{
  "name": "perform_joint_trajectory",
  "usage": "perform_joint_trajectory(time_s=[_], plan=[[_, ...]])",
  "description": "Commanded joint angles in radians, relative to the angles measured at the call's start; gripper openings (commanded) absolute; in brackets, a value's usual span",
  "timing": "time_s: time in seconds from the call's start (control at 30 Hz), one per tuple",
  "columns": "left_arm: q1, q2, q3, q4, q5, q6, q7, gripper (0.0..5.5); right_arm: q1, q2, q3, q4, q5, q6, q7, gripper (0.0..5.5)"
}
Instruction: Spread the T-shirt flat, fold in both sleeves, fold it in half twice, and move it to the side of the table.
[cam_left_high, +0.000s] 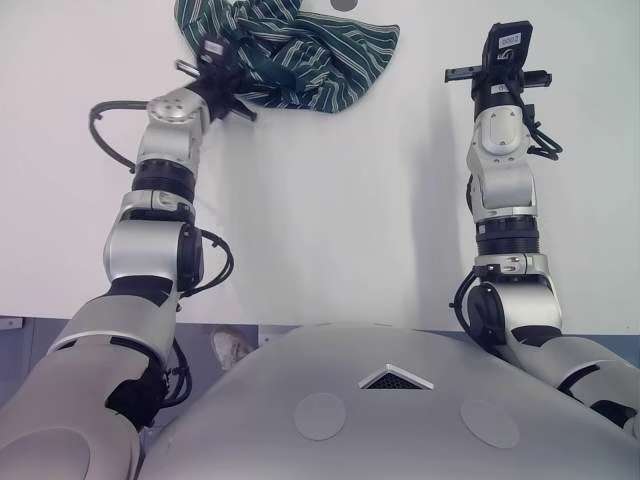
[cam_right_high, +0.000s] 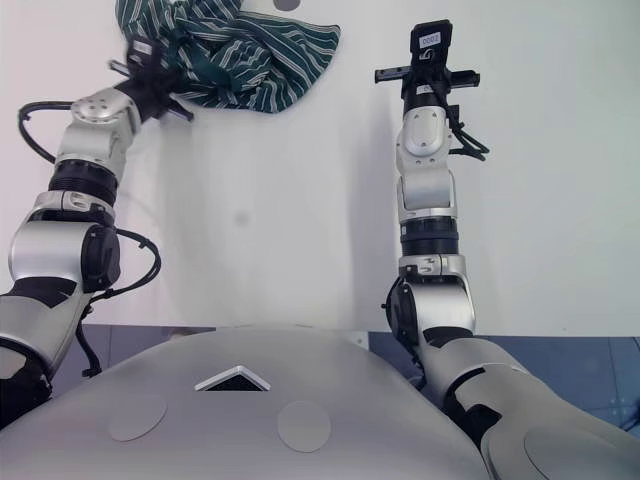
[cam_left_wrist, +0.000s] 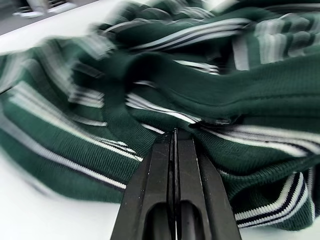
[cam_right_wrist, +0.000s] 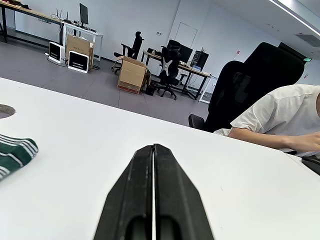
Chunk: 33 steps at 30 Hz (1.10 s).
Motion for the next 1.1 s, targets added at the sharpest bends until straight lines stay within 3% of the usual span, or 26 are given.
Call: perform_joint_trajectory(time_s=[0.03, 0.1, 0.2, 0.27, 0.33, 0.57, 0.83, 1.1], plan=[[0.245, 0.082, -0.222, -0.482, -0.052, 0.293, -0.366, 0.0, -0.011, -0.019, -0.013, 0.018, 0.012, -0.001, 0.008, 0.01], [0.364, 0.189, -0.298, -0.809, -0.118, 0.431, -0.487, 0.0, -0.014, -0.024, -0.024, 0.018, 0.015, 0.002, 0.0, 0.01], [0.377, 0.223, -0.178, -1.048, -0.193, 0.511, -0.429, 0.0, -0.016, -0.019, -0.017, 0.01, 0.013, 0.002, -0.001, 0.01], [0.309, 0.217, -0.073, -1.046, -0.234, 0.518, -0.385, 0.2, -0.011, -0.022, -0.013, 0.007, 0.008, 0.001, 0.003, 0.0], [0.266, 0.257, -0.048, -1.004, -0.212, 0.447, -0.376, 0.53, -0.026, -0.029, -0.014, 0.026, 0.007, -0.004, 0.009, 0.0], [0.254, 0.343, -0.204, -0.833, -0.017, 0.145, -0.414, 1.61, -0.025, -0.025, -0.014, 0.034, 0.009, -0.008, 0.006, 0.0], [0.215, 0.323, -0.288, -0.649, 0.088, 0.014, -0.419, 1.61, -0.023, -0.012, -0.015, 0.036, 0.01, -0.003, -0.001, 0.0], [0.234, 0.317, -0.262, -0.669, 0.05, 0.003, -0.455, 0.11, -0.034, -0.022, -0.009, 0.039, 0.006, -0.009, 0.011, 0.0]])
